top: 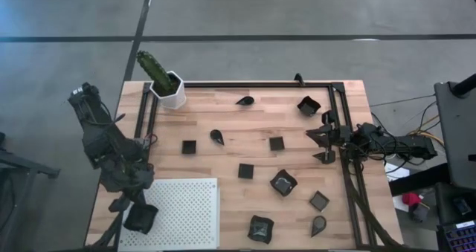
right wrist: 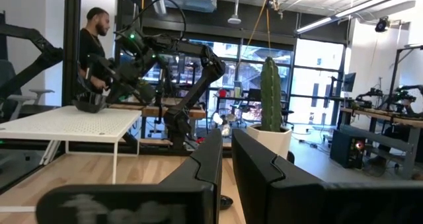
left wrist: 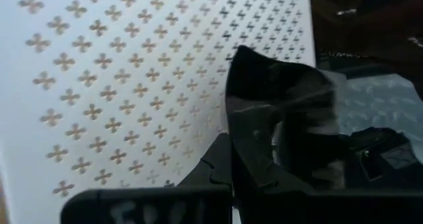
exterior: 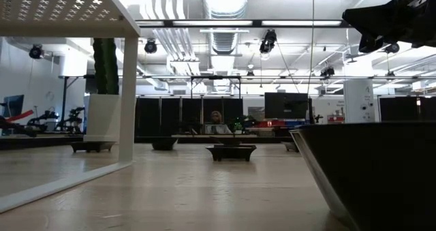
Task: Pick & Place Mini shaped plates
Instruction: Put the distorted square plate on the shelf
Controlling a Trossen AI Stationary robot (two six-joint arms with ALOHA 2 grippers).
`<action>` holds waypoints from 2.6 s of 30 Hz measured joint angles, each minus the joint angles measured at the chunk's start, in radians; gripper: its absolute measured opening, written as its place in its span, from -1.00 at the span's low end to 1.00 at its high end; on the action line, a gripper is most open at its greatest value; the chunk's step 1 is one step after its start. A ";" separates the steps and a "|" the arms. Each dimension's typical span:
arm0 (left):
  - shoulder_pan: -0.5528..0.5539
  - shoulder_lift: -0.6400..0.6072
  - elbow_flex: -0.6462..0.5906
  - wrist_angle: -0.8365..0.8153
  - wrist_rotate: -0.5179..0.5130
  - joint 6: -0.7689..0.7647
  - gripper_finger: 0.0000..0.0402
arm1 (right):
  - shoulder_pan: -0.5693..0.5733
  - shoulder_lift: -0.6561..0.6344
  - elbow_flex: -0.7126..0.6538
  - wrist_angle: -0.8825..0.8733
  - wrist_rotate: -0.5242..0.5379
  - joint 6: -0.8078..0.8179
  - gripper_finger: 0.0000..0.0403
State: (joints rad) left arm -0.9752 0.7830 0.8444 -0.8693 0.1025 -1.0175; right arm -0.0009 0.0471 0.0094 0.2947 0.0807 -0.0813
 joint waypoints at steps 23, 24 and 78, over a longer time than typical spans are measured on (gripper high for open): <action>0.000 0.000 0.000 -0.003 -0.004 0.022 -1.00 | 0.000 0.000 0.000 0.000 0.000 0.002 -0.83; 0.000 0.000 0.000 -0.003 0.008 0.029 -1.00 | 0.000 0.000 0.000 0.000 0.000 0.002 -0.83; 0.000 -0.001 0.001 0.004 0.044 0.042 -1.00 | 0.000 0.000 0.000 0.000 0.000 0.002 -0.83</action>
State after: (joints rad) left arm -0.9749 0.7818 0.8455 -0.8657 0.1470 -0.9753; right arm -0.0009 0.0471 0.0093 0.2951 0.0807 -0.0788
